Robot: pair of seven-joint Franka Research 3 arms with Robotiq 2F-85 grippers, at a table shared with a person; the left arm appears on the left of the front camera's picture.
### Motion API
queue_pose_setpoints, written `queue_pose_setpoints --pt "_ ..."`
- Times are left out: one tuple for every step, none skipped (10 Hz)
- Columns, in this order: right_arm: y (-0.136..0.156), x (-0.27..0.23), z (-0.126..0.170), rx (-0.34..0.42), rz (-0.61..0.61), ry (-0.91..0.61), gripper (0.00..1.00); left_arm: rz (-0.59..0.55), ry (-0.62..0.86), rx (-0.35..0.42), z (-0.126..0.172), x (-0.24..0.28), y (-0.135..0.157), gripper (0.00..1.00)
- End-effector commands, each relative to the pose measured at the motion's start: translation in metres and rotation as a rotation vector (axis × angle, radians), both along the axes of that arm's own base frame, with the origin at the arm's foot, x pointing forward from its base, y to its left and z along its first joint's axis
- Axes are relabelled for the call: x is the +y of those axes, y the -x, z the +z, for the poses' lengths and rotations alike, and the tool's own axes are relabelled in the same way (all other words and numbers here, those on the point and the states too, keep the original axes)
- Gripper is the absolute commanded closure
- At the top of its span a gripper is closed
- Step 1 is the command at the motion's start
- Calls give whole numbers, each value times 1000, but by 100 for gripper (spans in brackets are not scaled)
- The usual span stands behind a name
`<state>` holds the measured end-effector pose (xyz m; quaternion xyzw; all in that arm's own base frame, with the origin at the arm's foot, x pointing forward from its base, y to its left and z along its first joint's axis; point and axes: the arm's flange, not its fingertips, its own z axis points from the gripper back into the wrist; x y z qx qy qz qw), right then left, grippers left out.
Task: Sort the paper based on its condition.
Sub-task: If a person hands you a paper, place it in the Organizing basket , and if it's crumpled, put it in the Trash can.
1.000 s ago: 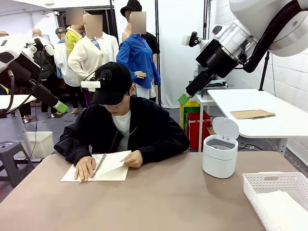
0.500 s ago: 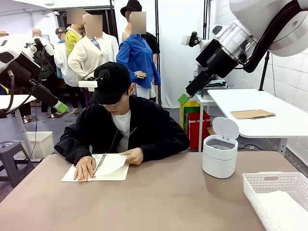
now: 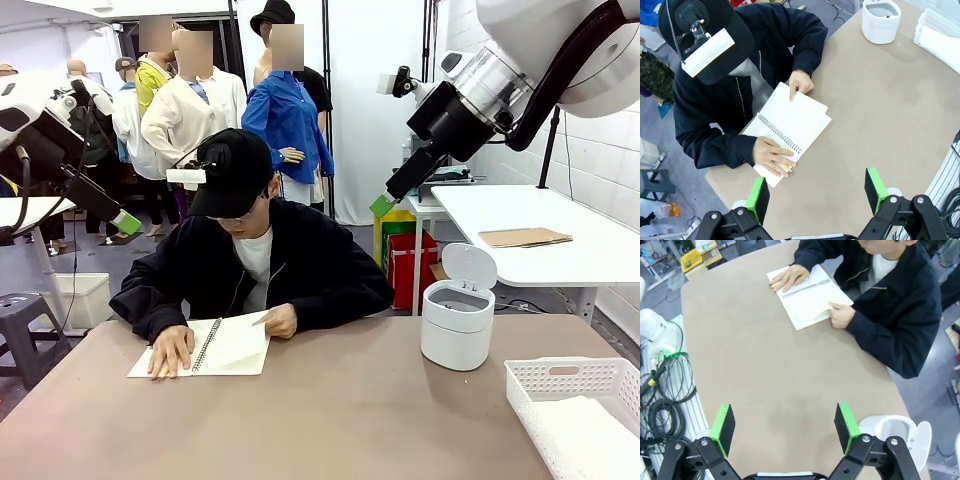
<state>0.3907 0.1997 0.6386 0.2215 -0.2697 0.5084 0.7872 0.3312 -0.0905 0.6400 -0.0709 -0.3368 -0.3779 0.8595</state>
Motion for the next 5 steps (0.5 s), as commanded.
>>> queue_pose_setpoints --pt "0 0 -1 -11 -7 10 0 7 -8 3 -1 1 1 0" --pt "0 0 -1 -11 -7 10 0 7 -8 3 -1 1 1 0" --pt "0 0 -1 -11 -7 10 0 7 -8 3 -1 1 1 0" --pt "0 0 -1 -11 -7 10 0 7 -8 3 -1 1 1 0" --pt "0 0 -1 -11 -7 10 0 7 -8 3 -1 1 1 0"
